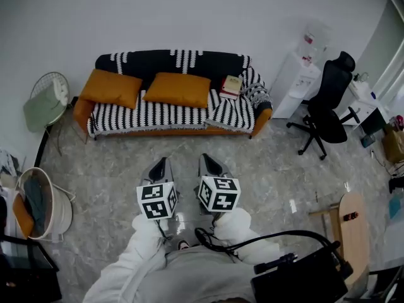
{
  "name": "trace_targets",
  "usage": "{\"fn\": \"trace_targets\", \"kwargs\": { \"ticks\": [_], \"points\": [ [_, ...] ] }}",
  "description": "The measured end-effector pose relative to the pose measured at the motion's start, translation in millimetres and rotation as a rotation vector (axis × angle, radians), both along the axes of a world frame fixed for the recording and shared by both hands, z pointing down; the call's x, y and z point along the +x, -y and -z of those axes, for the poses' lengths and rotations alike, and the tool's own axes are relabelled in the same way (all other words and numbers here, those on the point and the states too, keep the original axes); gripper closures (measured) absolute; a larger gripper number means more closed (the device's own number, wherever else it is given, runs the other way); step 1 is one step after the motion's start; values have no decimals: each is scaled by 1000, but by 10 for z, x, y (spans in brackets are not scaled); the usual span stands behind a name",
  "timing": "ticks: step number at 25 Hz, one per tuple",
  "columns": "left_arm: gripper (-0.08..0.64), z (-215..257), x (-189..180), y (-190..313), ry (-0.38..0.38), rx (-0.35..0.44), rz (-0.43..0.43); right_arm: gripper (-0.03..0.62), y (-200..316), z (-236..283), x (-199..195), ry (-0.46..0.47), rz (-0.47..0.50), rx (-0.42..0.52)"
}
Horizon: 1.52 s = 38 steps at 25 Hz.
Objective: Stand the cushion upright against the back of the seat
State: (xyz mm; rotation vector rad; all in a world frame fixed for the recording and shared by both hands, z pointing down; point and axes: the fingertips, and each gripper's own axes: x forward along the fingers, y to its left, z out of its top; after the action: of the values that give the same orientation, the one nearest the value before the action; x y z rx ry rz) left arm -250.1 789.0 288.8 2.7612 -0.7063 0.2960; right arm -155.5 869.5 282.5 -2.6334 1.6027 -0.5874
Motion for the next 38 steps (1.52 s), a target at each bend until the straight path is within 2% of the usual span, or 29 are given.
{"fn": "trace_targets", "kwargs": {
  "ticks": [10,20,28,38],
  "points": [
    [565,-209,-84,90,9,-61,-4,530,68,-162,3,29,-31,-30],
    [565,-361,36,429,29,-76,37,529,476,-266,159,40,9,-35],
    [565,-334,527,968,33,-73,72,530,1067,-243,579,47,57,-36],
    [565,-425,1343,1420,55,-94,56,529,1523,-371,1387,84,56,-72]
  ]
}}
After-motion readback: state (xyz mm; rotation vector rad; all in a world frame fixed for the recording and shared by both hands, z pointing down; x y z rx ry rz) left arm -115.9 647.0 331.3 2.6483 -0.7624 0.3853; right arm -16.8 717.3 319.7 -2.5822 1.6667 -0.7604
